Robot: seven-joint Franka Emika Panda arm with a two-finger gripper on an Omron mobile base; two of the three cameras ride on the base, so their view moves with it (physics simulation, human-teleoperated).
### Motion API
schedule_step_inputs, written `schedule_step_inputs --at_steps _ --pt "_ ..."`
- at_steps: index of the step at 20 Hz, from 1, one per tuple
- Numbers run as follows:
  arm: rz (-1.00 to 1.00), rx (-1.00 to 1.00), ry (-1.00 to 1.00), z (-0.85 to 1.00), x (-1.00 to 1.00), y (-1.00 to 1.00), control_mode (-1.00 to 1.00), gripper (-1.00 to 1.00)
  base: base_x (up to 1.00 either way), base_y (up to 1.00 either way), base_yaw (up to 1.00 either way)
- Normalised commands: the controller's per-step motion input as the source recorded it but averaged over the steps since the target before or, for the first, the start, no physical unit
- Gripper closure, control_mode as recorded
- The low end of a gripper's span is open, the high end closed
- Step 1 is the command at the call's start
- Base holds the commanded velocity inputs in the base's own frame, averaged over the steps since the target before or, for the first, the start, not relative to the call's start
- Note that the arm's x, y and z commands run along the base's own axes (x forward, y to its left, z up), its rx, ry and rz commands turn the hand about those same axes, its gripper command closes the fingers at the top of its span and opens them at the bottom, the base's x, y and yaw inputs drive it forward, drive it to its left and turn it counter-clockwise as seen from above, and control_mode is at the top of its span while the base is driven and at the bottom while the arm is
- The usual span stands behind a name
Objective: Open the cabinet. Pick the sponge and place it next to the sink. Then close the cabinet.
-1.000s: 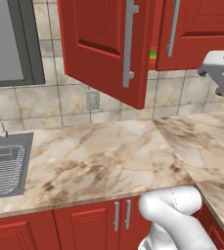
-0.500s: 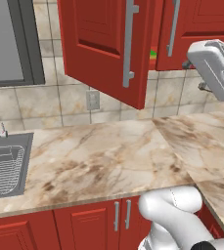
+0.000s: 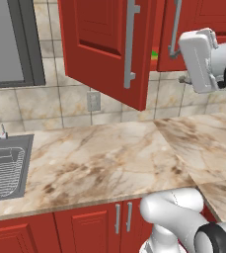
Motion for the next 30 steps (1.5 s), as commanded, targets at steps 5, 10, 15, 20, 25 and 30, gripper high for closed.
schedule_step_inputs --at_steps 5,10,15,20,25,30 --pt "0.26 0.17 0.07 0.00 0.40 0.19 -1.00 -1.00 0.00 0.00 0.00" --pt "0.27 0.14 0.08 0.00 0.13 0.22 -1.00 -1.00 0.00 0.00 0.00" --pt "0.22 0.06 0.06 0.00 0.00 0.31 -1.00 -1.00 0.00 0.00 0.00" --pt "0.12 0.00 0.00 0.00 0.00 0.48 -1.00 -1.00 0.00 0.00 0.00" --pt "0.09 0.00 0.00 0.00 0.00 0.58 -1.00 -1.00 0.00 0.00 0.00" --pt "0.10 0.00 0.00 0.00 -0.33 0.62 -1.00 -1.00 0.00 0.00 0.00"
